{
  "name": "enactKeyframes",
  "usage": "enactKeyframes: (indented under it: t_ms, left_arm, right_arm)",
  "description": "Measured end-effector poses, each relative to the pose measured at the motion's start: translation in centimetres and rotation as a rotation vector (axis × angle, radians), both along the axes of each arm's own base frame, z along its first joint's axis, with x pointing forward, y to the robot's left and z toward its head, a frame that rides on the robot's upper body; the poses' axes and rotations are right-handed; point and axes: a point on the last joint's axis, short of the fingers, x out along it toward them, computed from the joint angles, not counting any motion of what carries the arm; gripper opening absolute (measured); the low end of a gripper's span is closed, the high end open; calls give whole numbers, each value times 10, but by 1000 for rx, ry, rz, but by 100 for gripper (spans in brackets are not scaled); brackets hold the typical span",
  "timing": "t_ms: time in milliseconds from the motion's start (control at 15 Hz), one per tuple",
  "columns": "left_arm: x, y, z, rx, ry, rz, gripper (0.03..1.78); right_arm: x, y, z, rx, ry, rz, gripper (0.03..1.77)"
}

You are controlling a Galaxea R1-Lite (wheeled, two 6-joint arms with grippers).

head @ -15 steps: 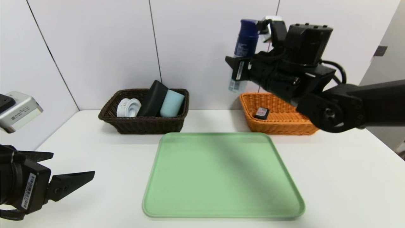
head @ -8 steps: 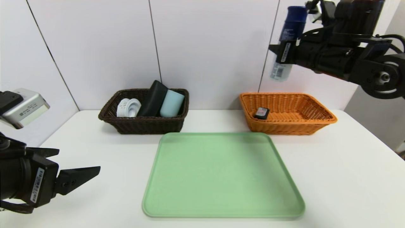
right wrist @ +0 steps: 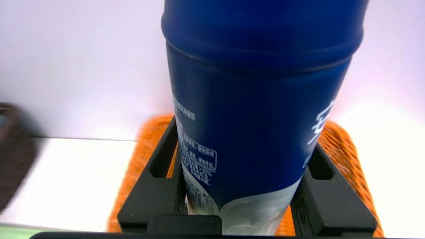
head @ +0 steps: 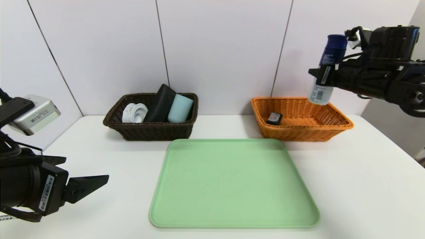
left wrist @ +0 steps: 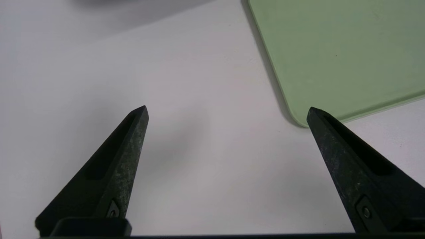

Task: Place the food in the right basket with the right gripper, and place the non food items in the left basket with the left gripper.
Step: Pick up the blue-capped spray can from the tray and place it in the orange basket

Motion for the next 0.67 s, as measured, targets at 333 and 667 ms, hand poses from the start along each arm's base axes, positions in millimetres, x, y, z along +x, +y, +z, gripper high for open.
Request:
enactKeyframes:
  t_ms: [333, 667]
  left_arm:
    - [1, 0, 1, 0, -3, -1, 169]
    - [-1, 0, 1, 0, -3, -1, 169]
  right_arm:
    - [18, -10, -21, 55, 17, -44, 82]
    - [42, -12, -46, 58, -29, -62, 82]
